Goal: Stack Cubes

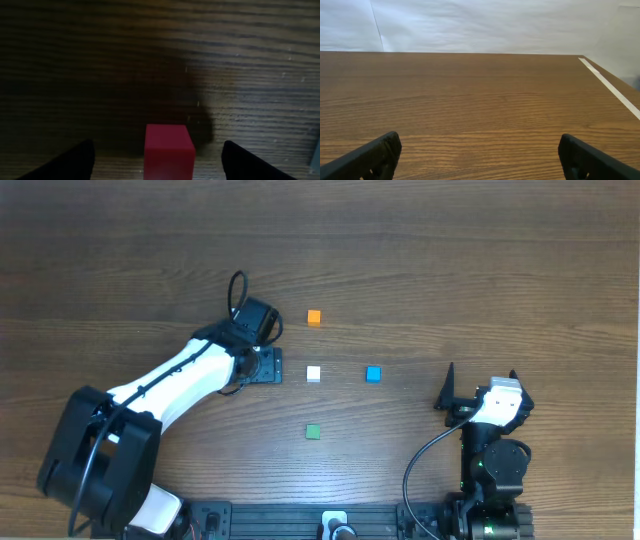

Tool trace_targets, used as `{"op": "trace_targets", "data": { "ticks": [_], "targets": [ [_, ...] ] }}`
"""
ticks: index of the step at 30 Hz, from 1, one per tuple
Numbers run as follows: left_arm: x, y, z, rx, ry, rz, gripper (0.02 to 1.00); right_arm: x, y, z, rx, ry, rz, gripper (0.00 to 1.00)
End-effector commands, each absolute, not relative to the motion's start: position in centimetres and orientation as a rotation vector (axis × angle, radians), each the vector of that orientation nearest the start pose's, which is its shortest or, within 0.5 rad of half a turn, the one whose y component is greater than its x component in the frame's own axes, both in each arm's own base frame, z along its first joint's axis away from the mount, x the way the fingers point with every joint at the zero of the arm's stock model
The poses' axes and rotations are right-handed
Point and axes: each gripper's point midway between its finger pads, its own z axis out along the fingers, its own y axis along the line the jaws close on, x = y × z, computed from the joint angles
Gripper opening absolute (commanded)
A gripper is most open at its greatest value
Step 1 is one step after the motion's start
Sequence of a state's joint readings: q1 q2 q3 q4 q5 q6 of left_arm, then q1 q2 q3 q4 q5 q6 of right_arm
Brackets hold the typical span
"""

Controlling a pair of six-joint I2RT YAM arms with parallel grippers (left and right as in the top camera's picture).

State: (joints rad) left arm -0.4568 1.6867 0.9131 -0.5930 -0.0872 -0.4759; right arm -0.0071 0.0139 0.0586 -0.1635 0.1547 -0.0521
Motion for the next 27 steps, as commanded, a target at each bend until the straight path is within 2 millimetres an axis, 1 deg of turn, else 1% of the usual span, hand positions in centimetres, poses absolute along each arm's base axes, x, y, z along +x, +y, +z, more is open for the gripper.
{"op": "trace_targets", "data": {
  "ticks": [1,3,9,14,17,21,25,27],
  "targets": [
    [29.76,-12.54,0.75,-0.019,2.91,0.001,0.761,24.02,-2.84,15.69,0.08,1.687,-0.172,0.991],
    [29.76,-12.54,0.75,-0.019,2.91,0.001,0.713,24.02,-2.84,15.69,0.08,1.687,-0.172,0.993],
    [29.74,-12.54,0.7,-0.019,2.912,0.002,0.645,24.02,-2.84,15.69,0.08,1.687,-0.171,0.991],
    [29.7,-12.52,0.34,-0.019,2.92,0.008,0.555,24.02,-2.84,15.69,0.08,1.687,-0.172,0.991],
    [29.77,-12.55,0.21,-0.019,2.919,0.007,0.54,24.02,-2.84,15.69,0.08,1.687,-0.172,0.991],
    [29.91,-12.63,0.22,-0.019,2.914,0.003,0.494,24.02,-2.84,15.69,0.08,1.687,-0.172,0.993],
    [29.89,-12.62,0.21,-0.02,2.915,0.003,0.432,24.02,-2.84,15.7,0.08,1.687,-0.172,0.991],
    [29.87,-12.67,0.21,-0.019,2.916,-0.001,0.386,24.02,-2.84,15.7,0.08,1.687,-0.172,0.993]
  ]
}}
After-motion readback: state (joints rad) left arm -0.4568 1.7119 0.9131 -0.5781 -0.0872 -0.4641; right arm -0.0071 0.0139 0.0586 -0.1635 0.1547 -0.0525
